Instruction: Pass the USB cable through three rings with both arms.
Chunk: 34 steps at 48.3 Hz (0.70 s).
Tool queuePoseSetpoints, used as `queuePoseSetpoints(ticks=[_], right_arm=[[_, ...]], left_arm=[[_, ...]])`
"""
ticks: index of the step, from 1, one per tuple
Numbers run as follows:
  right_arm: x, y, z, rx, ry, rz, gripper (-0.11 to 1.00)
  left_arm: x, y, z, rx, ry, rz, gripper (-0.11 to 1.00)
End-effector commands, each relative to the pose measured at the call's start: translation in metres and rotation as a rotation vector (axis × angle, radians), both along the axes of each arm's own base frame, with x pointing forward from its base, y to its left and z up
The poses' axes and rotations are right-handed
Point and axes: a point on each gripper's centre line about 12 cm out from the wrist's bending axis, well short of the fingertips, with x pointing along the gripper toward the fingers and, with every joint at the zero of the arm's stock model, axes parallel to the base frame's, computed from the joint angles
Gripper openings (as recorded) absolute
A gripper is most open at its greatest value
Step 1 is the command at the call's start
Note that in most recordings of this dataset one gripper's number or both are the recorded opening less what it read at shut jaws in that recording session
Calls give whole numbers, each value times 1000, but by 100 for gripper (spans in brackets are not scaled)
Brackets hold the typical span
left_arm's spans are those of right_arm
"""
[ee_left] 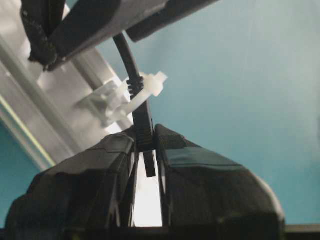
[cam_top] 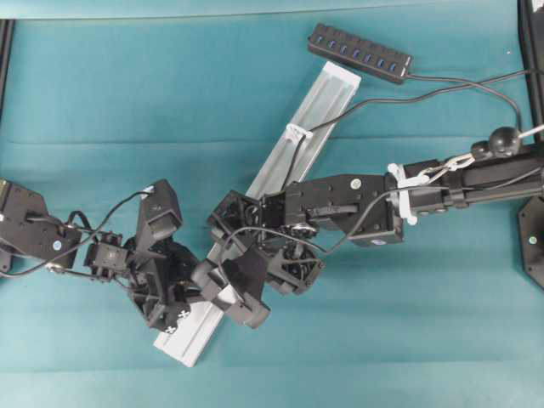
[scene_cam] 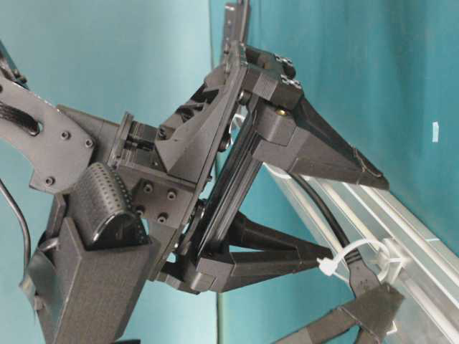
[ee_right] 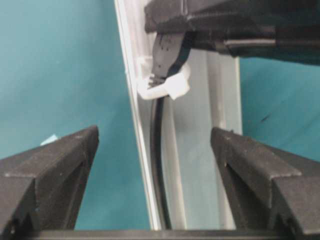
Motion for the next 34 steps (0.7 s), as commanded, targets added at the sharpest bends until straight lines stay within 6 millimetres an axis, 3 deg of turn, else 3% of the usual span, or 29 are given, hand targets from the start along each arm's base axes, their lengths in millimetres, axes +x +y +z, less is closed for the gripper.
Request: queuePoseSetpoints(ticks=[1,18,34], right_arm=[[3,1,2,3,-13,-10,91],[3,-4,4,4,-16,-21,91],[0,-18,19,32,-35,-122,91]], left_arm=[[2,-2,11,-5,-36,-6,11],[-4,-4,25,-11,-37,-13,11],[-21,-16,28,-50,-20,-36,11]])
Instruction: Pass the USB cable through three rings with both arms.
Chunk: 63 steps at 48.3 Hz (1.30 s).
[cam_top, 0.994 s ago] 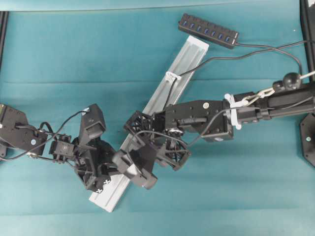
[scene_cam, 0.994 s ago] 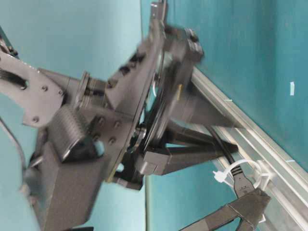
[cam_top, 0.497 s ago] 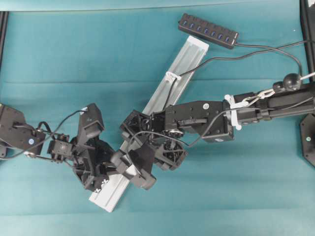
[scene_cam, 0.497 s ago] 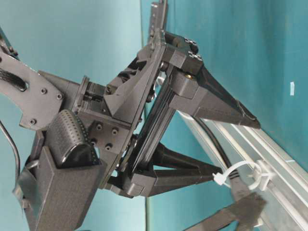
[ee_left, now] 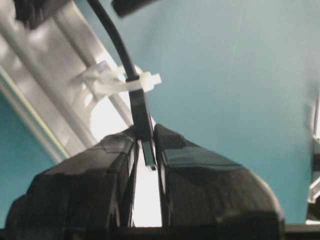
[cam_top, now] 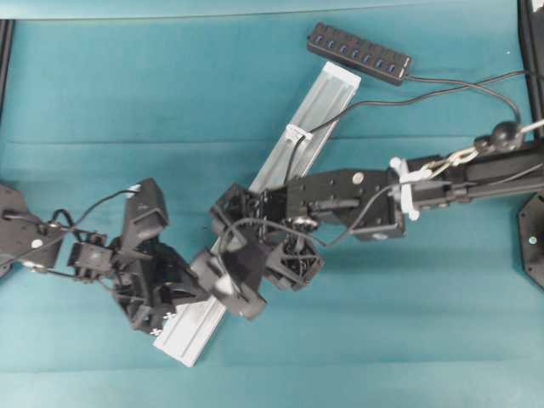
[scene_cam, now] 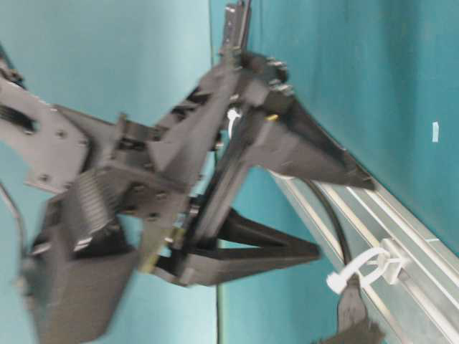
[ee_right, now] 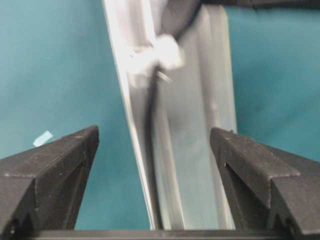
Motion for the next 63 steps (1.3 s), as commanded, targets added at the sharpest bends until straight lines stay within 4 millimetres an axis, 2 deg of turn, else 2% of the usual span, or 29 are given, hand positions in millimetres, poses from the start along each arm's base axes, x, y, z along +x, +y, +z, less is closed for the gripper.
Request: queuePoseSetpoints(ticks=[1,23,38,49,63], right_arm=[[1,-6,9,6,-21,-30,91],[-3,-7,17,9,-30,-40,91],[-7,-16,42,18,-81,-78,91],[-20,-23,60,32,-98,-127,91],[-30,-22,59,37,-91,-136,91]], left_arm=[[-3,-8,10,-14,-33,-24,11],[-11,-9,9,-32,-2,-18,10],[-21,-19,7,-57,20,-41,10],[-33,-28,12,-90,38,-60,10],[-34,-28,20,-93,14,-64,10]])
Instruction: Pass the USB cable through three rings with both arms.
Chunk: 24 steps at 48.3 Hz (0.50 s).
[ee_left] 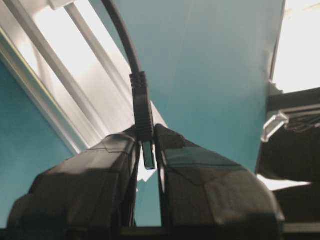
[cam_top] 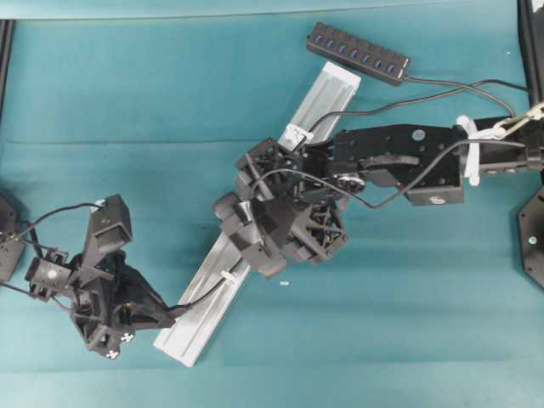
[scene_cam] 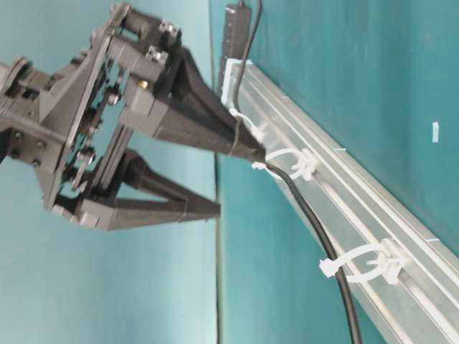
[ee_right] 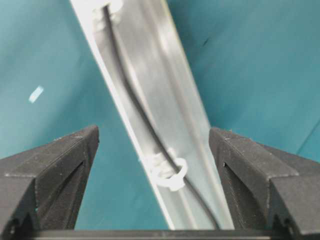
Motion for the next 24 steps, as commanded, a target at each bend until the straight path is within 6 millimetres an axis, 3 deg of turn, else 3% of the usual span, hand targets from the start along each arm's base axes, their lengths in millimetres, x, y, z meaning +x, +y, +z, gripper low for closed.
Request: queuePoseSetpoints(ticks=[1,24], right_arm=[[1,2,6,6,-19,-10,91],[1,7,7,14,-15,-13,91]], left_arm=[[3,-3,7,-6,-27,-11,10],[4,1,7,1,3,8,10]])
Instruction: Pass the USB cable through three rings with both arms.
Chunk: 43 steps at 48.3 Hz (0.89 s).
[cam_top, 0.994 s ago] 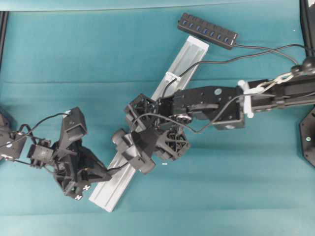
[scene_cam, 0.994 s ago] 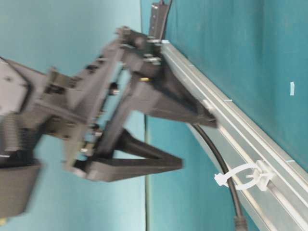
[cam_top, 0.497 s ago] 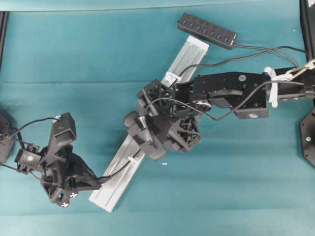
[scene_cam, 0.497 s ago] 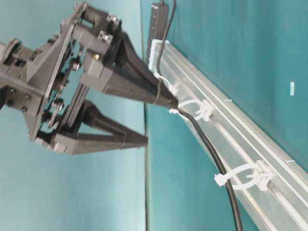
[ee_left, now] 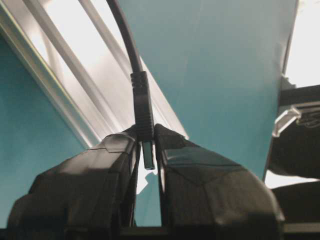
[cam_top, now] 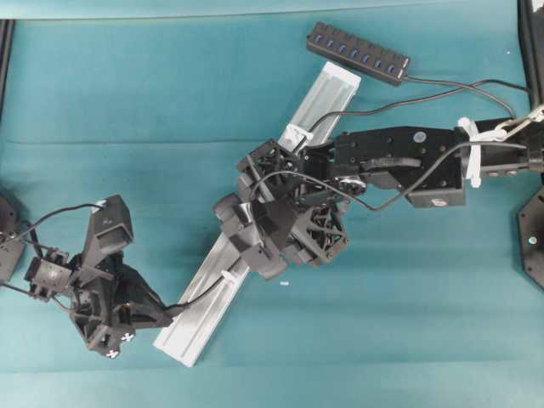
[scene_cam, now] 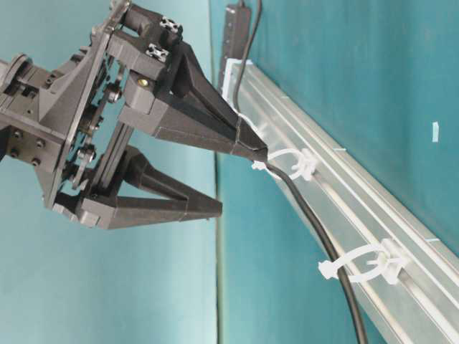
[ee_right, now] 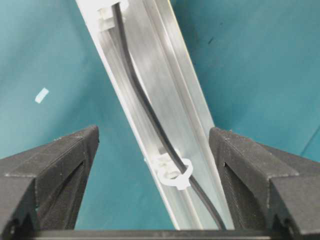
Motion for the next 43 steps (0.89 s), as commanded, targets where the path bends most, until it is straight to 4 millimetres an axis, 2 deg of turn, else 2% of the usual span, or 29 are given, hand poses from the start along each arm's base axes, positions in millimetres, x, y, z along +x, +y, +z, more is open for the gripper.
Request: queuePoseSetpoints(ticks=[1,8,10,13,22,25,26,31,38,43], right_arm=[[1,3,7,6,-17,-8,91],[0,3,5,8,-5,-8,91],[-1,4,5,8,-2,-6,91],[-1,4,5,8,3,-5,91],[-1,4,5,9,7,-3,91],[0,4,6,9,4,-3,91],[0,4,7,9,2,-3,91],[-1,4,8,9,5,-3,91],[-4,5,9,13,21,-8,91],[-6,4,19,23,13,-26,91]], left_arm=[[5,0,10,-7,-33,1,10],[7,1,10,-9,-34,8,10],[8,1,11,-10,-37,8,13],[10,1,14,-12,-44,12,27],[16,0,23,-16,-67,15,80],[16,1,24,-12,-62,13,92],[16,1,23,-11,-59,13,94],[15,1,26,-11,-66,13,88],[13,3,33,-14,-84,17,92],[13,6,45,-18,-117,21,92]])
